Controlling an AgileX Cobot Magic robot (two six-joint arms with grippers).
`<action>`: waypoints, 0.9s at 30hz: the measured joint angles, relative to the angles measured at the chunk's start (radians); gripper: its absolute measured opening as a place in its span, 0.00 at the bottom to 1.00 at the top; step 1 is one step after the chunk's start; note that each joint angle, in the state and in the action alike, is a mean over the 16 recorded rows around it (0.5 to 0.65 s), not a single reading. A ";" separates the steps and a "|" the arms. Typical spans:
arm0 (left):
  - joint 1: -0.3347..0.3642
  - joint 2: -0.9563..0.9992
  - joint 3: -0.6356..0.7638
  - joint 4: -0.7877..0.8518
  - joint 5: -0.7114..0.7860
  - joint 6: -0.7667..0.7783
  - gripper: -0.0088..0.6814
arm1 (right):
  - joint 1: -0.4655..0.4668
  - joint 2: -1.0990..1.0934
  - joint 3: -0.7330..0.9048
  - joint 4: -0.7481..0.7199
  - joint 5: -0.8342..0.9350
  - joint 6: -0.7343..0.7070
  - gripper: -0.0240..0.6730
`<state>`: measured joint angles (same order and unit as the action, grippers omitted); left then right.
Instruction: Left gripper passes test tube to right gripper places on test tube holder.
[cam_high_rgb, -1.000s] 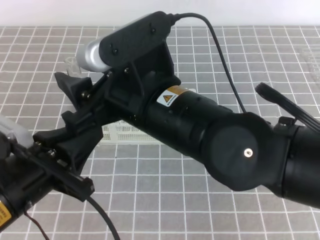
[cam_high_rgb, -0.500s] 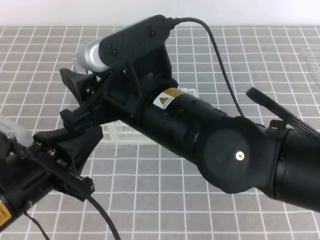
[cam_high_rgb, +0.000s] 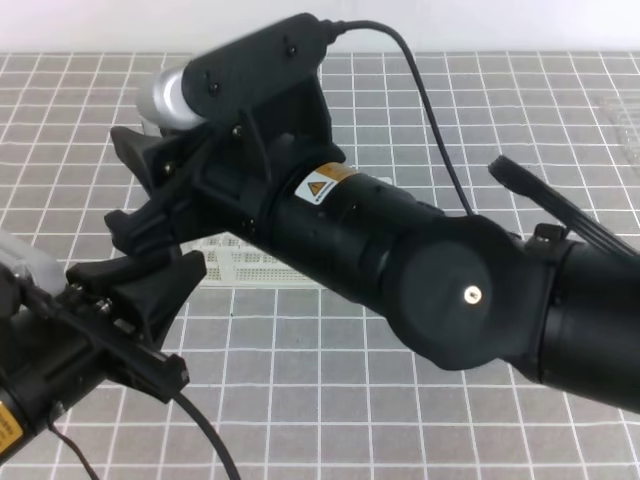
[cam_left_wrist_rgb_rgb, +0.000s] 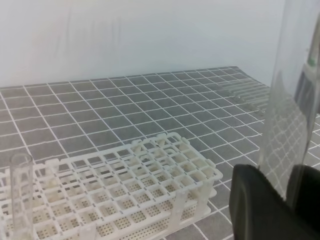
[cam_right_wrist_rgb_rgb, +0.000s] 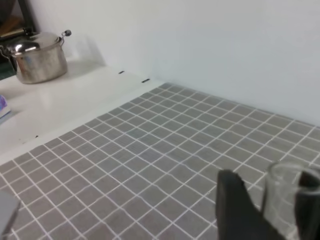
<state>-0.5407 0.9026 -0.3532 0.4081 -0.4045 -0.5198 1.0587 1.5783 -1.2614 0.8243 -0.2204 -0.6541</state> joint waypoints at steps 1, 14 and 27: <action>0.000 0.000 0.000 0.000 0.000 0.000 0.12 | 0.000 0.002 -0.002 0.000 0.003 0.000 0.41; 0.000 -0.001 0.000 0.000 0.000 0.000 0.13 | 0.000 0.014 -0.010 -0.001 0.016 0.000 0.31; 0.000 -0.001 0.001 -0.001 -0.008 0.001 0.14 | 0.000 0.014 -0.019 -0.006 0.018 0.001 0.27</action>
<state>-0.5403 0.9016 -0.3526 0.4070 -0.4126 -0.5190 1.0587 1.5918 -1.2803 0.8178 -0.2023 -0.6536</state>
